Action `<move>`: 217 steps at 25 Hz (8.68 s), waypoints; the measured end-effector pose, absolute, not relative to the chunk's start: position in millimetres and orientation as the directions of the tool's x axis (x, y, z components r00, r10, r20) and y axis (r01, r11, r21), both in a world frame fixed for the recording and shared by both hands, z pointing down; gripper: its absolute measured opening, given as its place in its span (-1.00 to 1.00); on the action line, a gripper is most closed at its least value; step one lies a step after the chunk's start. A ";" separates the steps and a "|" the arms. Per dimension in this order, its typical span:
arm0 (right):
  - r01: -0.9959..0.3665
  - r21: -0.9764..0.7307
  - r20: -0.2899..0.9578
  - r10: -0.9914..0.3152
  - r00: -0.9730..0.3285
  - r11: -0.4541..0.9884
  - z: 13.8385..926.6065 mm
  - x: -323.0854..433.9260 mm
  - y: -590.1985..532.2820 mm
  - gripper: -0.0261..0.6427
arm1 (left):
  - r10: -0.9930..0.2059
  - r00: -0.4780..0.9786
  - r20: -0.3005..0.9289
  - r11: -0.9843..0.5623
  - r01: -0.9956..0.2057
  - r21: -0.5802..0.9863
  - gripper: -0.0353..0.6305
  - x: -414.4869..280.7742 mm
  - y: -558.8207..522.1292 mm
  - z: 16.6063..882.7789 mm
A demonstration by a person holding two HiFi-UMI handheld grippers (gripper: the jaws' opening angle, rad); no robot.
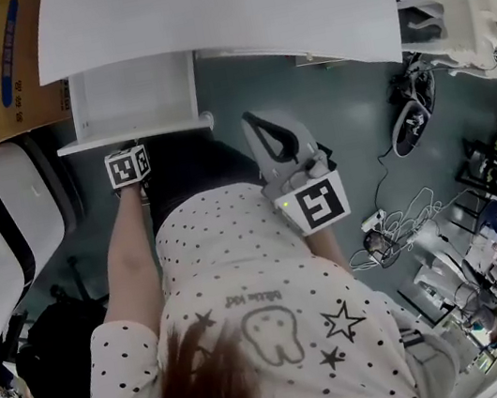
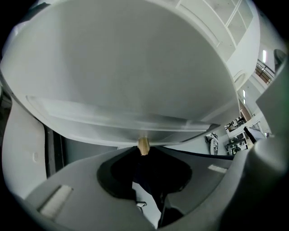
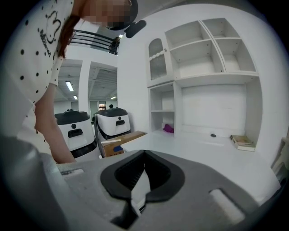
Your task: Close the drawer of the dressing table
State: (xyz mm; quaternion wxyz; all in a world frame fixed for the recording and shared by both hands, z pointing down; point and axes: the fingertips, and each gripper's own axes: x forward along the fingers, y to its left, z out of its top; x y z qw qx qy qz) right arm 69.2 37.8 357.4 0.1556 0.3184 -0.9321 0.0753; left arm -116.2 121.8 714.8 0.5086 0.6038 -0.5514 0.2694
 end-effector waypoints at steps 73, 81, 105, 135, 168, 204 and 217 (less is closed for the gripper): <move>-0.645 -0.018 0.317 -0.608 -0.728 0.764 352.0 64.6 3.5 -0.93 | -0.346 0.335 0.876 0.102 -0.915 0.390 -0.62 -116.0 91.7 716.2; -0.650 -0.019 0.317 -0.612 -0.725 0.760 353.6 66.8 -4.4 -0.93 | -0.348 0.325 0.879 0.112 -0.917 0.383 -0.62 -119.3 84.2 717.4; -0.658 -0.021 0.326 -0.617 -0.716 0.752 353.4 61.8 -16.5 -0.93 | -0.340 0.349 0.873 0.069 -0.917 0.393 -0.63 -120.7 64.7 715.7; -0.667 -0.055 0.338 -0.615 -0.713 0.743 357.4 67.9 -25.0 -0.93 | -0.346 0.294 0.891 0.052 -0.942 0.331 -0.64 -130.4 43.8 713.1; -0.611 0.001 0.440 -0.549 -0.710 0.791 366.8 -8.6 -61.7 -0.93 | -0.299 0.363 0.883 -0.099 -0.932 0.350 -0.64 -123.1 36.3 707.7; -0.637 0.026 0.417 -0.587 -0.694 0.771 364.3 -12.2 -54.0 -0.93 | -0.303 0.386 0.871 -0.125 -0.922 0.366 -0.63 -125.0 33.5 711.1; -0.648 0.028 0.412 -0.599 -0.686 0.761 362.2 -8.9 -57.8 -0.93 | -0.304 0.380 0.873 -0.122 -0.925 0.360 -0.62 -127.2 24.4 709.0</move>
